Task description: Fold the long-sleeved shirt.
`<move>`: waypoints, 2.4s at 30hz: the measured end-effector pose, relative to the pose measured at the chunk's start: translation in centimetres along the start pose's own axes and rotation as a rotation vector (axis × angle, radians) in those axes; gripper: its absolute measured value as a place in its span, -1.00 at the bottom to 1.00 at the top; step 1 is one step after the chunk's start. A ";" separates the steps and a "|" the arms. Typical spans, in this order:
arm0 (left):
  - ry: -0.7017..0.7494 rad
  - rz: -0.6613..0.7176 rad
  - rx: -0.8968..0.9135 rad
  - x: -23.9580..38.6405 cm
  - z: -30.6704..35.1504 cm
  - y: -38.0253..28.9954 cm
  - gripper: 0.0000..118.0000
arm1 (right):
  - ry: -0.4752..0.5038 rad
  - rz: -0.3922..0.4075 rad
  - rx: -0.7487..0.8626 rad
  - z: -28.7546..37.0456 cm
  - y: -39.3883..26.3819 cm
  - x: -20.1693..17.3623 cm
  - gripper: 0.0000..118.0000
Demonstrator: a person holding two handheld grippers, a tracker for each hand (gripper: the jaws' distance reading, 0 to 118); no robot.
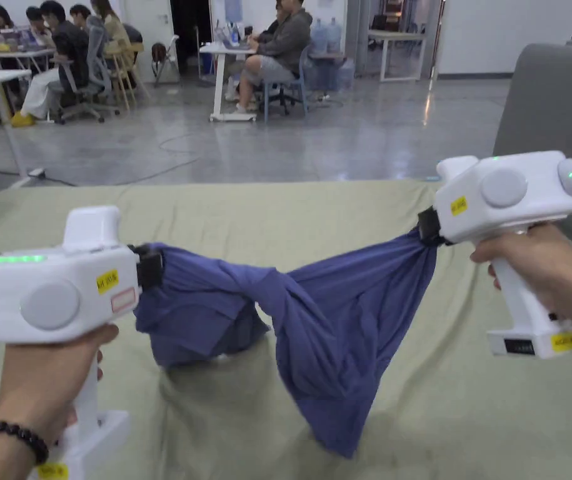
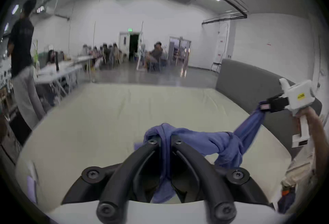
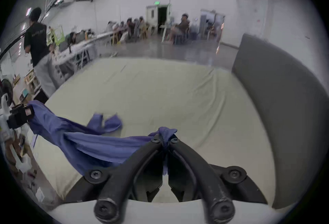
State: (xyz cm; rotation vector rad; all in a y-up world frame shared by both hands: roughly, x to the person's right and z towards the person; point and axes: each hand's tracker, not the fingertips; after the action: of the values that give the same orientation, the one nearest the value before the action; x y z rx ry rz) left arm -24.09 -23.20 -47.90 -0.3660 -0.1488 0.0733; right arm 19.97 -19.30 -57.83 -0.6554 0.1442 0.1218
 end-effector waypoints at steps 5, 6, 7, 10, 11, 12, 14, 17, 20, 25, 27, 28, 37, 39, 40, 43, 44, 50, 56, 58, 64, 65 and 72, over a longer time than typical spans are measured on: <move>0.013 0.022 0.075 -0.9 -2.0 9.6 -0.96 | -0.050 -0.068 0.110 2.9 8.0 2.3 -1.00; 0.008 0.016 0.099 -0.8 -2.3 11.6 -0.96 | -0.076 -0.073 0.149 3.3 9.5 2.4 -1.00; 0.006 0.001 0.105 -0.6 -2.5 13.2 -0.96 | -0.103 -0.064 0.162 3.5 10.7 2.4 -1.00; -0.001 -0.020 0.145 0.2 -3.2 18.7 -0.96 | -0.160 -0.055 0.201 4.7 14.6 2.3 -1.00; 0.003 -0.009 0.141 0.4 -3.6 20.4 -0.96 | -0.178 -0.054 0.223 5.0 15.8 2.2 -1.00; 0.004 0.000 0.137 0.4 -3.9 21.7 -0.96 | -0.190 -0.060 0.236 5.4 16.7 2.2 -1.00; 0.026 0.016 0.140 0.8 -4.2 23.2 -0.96 | -0.175 -0.069 0.235 5.8 17.9 2.4 -1.00; 0.023 -0.032 0.129 1.0 -5.3 23.6 -0.96 | -0.193 -0.066 0.243 5.2 18.3 2.5 -1.00; 0.026 -0.058 0.122 1.2 -6.9 21.5 -0.96 | -0.181 -0.081 0.215 3.0 16.9 2.9 -1.00; 0.012 -0.058 -0.040 0.7 -12.3 13.9 -0.96 | -0.157 -0.089 0.086 -4.0 10.9 2.6 -1.00; 0.015 -0.035 -0.127 0.3 -14.7 9.8 -0.96 | -0.138 -0.109 0.025 -7.4 7.7 2.4 -1.00; 0.013 -0.028 -0.165 0.2 -15.5 8.1 -0.96 | -0.132 -0.117 -0.002 -8.7 6.4 2.3 -1.00; -0.015 -0.001 -0.218 -0.5 -13.7 -0.8 -0.96 | -0.049 -0.149 -0.071 -11.7 -2.4 2.3 -1.00; -0.036 0.028 -0.213 -0.4 -10.8 -3.7 -0.96 | -0.023 -0.146 -0.056 -9.7 -5.7 1.7 -1.00; -0.029 0.049 -0.201 -0.2 -9.5 -5.3 -0.96 | -0.009 -0.132 -0.061 -9.0 -7.2 1.5 -1.00; 0.006 0.028 -0.193 1.1 -4.9 -12.0 -0.96 | -0.019 -0.121 -0.078 -6.4 -13.5 -0.3 -1.00; 0.000 0.022 -0.209 1.3 -3.7 -15.0 -0.96 | -0.024 -0.104 -0.103 -5.5 -16.0 -0.9 -1.00; -0.023 0.005 -0.293 3.4 3.4 -27.1 -0.96 | -0.001 -0.174 -0.261 -2.1 -28.4 -2.6 -1.00; -0.034 0.072 -0.360 3.0 4.6 -31.9 -0.91 | -0.013 -0.151 -0.416 -4.0 -35.4 -3.6 -0.94; -0.037 0.068 -0.361 3.1 4.9 -31.2 0.05 | -0.011 -0.157 -0.407 -3.6 -35.0 -3.7 0.01; -0.035 0.133 -0.237 3.0 9.0 -27.9 1.00 | -0.020 -0.109 -0.245 2.8 -32.6 -4.5 0.90; -0.029 0.141 -0.244 2.9 9.5 -27.5 1.00 | -0.012 -0.121 -0.245 3.7 -32.5 -4.7 0.90; 0.005 0.166 -0.243 2.2 10.8 -27.0 -1.00 | 0.032 -0.120 -0.256 4.8 -34.0 -6.7 -1.00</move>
State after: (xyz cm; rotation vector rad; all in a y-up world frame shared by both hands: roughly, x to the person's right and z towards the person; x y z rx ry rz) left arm -22.39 -44.37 -27.88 -0.6213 -0.1226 0.2193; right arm 19.18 -43.56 -32.63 -0.9192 0.1208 0.0136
